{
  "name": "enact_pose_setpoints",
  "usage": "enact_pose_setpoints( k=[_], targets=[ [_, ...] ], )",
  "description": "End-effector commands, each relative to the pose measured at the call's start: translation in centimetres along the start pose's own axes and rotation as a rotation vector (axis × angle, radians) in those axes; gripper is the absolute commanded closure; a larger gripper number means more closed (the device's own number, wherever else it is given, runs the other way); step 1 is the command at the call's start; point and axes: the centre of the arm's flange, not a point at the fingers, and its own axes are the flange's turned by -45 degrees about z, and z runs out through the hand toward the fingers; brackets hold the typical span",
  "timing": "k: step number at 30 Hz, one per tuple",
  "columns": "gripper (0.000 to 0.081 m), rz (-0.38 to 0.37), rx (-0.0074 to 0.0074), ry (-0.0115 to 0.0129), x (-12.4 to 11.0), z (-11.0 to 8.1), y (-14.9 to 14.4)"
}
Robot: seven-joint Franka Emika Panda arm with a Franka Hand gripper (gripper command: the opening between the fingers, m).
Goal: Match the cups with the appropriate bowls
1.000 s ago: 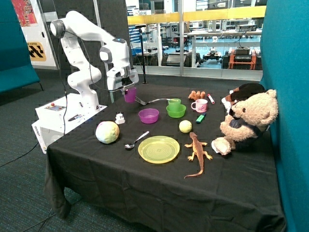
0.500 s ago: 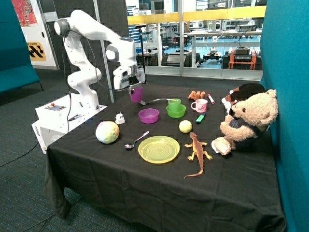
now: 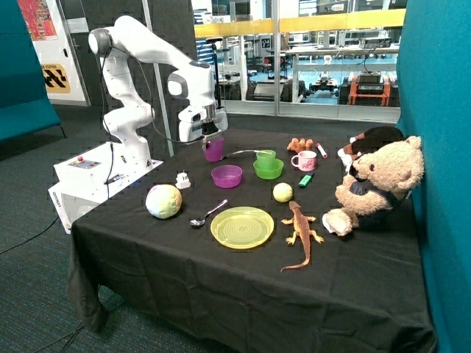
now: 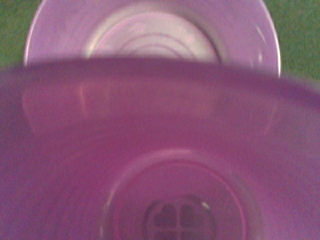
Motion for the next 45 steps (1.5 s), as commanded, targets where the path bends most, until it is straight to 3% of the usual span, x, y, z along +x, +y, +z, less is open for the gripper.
enact_pose_setpoints(
  k=[1,15,33,45],
  targets=[
    [0.0808,-0.010,0.0019,0.0044,2.4,0.7,0.2],
    [0.0808,-0.038,0.0018,0.0044,4.8,1.7,0.2],
    [0.0808,-0.086,0.0017,0.0044,5.2,6.3,0.0],
    [0.0808,-0.098,0.0017,0.0045,5.7,7.6,-0.4]
  ],
)
